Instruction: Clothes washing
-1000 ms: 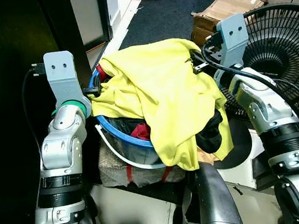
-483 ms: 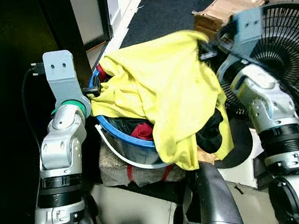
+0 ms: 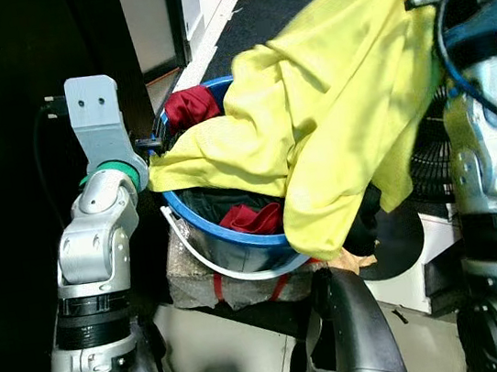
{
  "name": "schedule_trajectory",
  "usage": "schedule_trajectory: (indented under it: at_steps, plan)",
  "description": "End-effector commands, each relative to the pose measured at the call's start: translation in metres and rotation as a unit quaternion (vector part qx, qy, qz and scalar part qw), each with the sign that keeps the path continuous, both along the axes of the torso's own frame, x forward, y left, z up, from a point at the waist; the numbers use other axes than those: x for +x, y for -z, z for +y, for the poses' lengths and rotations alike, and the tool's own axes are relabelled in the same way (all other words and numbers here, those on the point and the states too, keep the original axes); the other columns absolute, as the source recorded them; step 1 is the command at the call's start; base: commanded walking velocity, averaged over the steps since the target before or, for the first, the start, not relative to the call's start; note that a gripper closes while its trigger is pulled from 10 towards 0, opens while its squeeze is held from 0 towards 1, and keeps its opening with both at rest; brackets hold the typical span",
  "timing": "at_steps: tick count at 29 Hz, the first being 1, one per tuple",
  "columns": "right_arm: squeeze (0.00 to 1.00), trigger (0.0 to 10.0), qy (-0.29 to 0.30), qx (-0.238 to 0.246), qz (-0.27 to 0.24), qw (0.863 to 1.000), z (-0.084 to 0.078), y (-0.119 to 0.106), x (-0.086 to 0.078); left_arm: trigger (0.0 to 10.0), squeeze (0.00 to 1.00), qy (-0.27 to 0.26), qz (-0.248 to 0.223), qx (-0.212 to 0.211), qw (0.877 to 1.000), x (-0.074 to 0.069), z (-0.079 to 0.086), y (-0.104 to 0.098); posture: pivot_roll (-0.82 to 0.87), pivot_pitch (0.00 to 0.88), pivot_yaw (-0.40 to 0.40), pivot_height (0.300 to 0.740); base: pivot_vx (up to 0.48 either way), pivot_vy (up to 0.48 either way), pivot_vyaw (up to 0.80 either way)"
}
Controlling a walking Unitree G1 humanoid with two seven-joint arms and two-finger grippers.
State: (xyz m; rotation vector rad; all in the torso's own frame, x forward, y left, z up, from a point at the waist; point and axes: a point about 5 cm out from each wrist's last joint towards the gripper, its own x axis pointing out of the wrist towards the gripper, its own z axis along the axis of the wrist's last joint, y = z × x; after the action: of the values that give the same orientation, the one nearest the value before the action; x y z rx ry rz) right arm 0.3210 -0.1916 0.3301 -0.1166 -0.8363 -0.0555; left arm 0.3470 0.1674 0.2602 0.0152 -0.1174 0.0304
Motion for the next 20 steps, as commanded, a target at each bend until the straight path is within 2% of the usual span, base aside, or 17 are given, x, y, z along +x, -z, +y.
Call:
schedule_trajectory:
  at_steps: [1,6,8,12,20]
  plan:
    - [0.00,10.0,-0.021,0.017,0.022,0.999,0.002,0.011,-0.005,10.0,0.00,0.008,-0.025,0.016,1.000,-0.006,0.001,-0.009,0.03,0.118,0.001,0.385,0.000,0.000,0.00]
    - [0.00,10.0,-0.030,0.052,0.049,0.997,0.002,0.027,-0.006,10.0,0.00,0.017,-0.040,0.021,0.999,-0.010,0.001,-0.015,0.03,0.111,0.004,0.385,0.000,0.000,0.00]
    - [0.00,10.0,0.008,0.064,0.081,0.995,-0.005,0.039,0.000,10.0,0.00,0.020,-0.045,0.022,0.999,-0.010,0.000,-0.017,0.03,0.099,0.005,0.395,0.000,0.000,0.00]
    - [0.00,10.0,0.006,0.099,0.090,0.991,-0.007,0.044,0.005,10.0,0.00,0.020,-0.051,0.023,0.998,-0.010,0.001,-0.020,0.04,0.081,0.003,0.415,0.000,0.000,0.00]
    - [0.00,10.0,0.004,0.096,0.103,0.990,-0.004,0.048,0.005,10.0,0.00,0.020,-0.052,0.024,0.998,-0.012,0.002,-0.021,0.04,0.080,0.002,0.440,0.000,0.000,0.00]
